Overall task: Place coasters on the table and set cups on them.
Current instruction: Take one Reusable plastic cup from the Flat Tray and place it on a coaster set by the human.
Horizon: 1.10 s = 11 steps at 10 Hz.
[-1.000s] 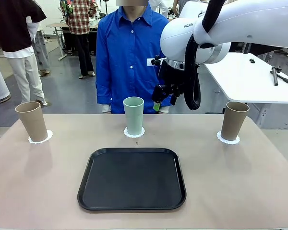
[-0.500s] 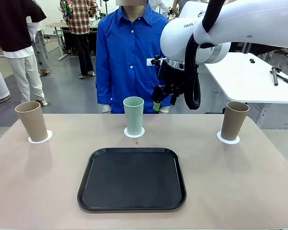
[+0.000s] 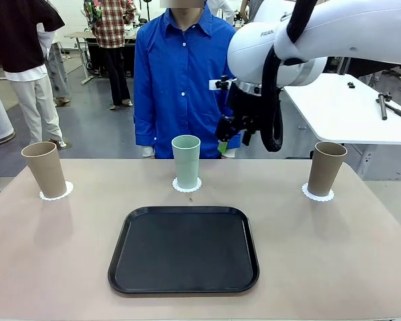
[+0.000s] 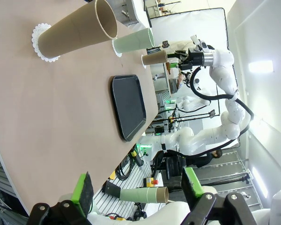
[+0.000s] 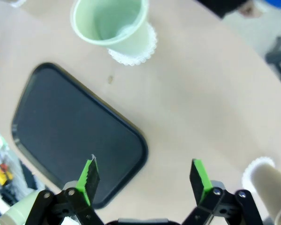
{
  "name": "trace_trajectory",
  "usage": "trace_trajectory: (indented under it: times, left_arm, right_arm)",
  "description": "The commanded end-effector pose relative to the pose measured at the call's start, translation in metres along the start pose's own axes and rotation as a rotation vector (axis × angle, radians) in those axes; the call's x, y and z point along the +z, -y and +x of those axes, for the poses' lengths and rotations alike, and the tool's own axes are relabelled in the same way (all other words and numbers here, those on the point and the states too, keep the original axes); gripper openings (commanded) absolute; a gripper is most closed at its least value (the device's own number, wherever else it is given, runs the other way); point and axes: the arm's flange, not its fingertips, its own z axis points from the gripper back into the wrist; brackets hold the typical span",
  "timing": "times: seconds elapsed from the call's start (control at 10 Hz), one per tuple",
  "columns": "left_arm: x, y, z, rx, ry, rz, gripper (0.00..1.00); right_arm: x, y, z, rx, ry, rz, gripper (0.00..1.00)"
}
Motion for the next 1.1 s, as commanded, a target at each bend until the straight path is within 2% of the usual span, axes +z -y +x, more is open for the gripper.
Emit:
trace_trajectory:
  times: [0.0,0.4,0.7,1.0]
  left_arm:
    - [0.000,0.002,-0.001,0.001,0.003,0.005,1.00]
    - [0.000,0.002,-0.001,0.001,0.003,0.005,1.00]
    - [0.000,0.002,-0.001,0.001,0.003,0.005,1.00]
    - [0.000,0.002,-0.001,0.001,0.003,0.005,1.00]
  right_arm:
    - [0.021,0.018,-0.043,-0.163,-0.086,-0.092,1.00]
    - [0.039,0.064,-0.123,-0.389,-0.146,-0.139,1.00]
    - [0.035,0.090,-0.175,-0.539,-0.112,-0.170,1.00]
    - [0.031,0.108,-0.191,-0.596,-0.071,-0.155,1.00]
